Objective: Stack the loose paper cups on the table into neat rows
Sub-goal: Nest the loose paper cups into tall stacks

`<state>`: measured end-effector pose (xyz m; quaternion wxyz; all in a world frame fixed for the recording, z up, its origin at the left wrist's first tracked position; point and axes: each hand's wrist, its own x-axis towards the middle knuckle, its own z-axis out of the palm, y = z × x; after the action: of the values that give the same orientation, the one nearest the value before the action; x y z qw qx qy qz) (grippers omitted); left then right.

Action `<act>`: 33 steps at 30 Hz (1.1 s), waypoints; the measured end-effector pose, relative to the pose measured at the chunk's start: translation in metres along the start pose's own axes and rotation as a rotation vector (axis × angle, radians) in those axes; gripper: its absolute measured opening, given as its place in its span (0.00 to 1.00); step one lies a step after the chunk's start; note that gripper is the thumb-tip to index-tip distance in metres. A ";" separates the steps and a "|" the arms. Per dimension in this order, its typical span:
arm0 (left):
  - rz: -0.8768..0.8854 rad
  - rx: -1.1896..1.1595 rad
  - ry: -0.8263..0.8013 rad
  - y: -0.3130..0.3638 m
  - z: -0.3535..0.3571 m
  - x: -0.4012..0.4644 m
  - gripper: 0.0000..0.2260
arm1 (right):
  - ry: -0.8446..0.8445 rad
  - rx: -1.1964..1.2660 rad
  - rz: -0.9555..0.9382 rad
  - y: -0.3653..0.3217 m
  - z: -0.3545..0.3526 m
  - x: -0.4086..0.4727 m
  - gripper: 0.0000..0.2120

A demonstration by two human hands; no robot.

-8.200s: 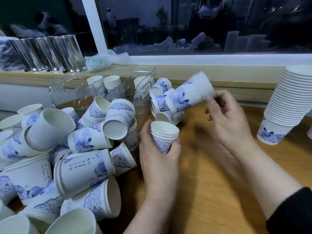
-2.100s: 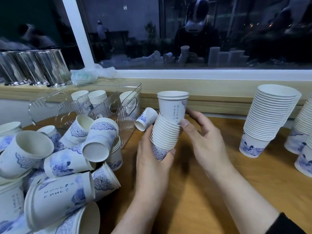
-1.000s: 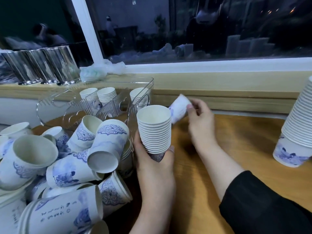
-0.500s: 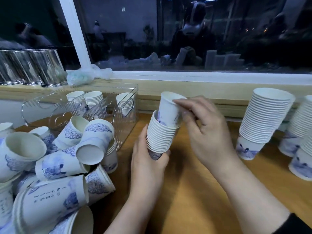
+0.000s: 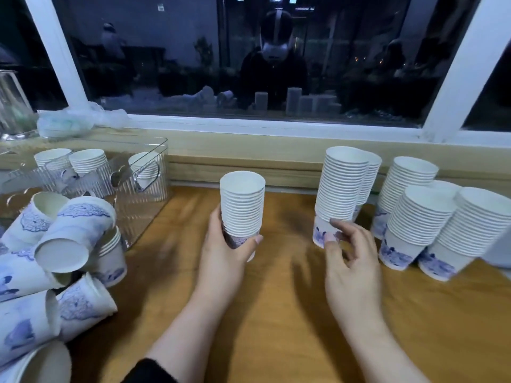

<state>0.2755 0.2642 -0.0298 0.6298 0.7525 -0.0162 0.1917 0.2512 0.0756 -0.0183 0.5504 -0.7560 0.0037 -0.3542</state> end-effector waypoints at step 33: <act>-0.078 0.073 0.038 0.003 0.049 -0.013 0.19 | -0.342 0.010 0.099 0.014 0.013 0.001 0.10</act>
<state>0.2761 0.2137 -0.0377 0.6091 0.7713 0.0320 0.1819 0.2647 0.0804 -0.0317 0.5636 -0.8013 -0.0544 -0.1931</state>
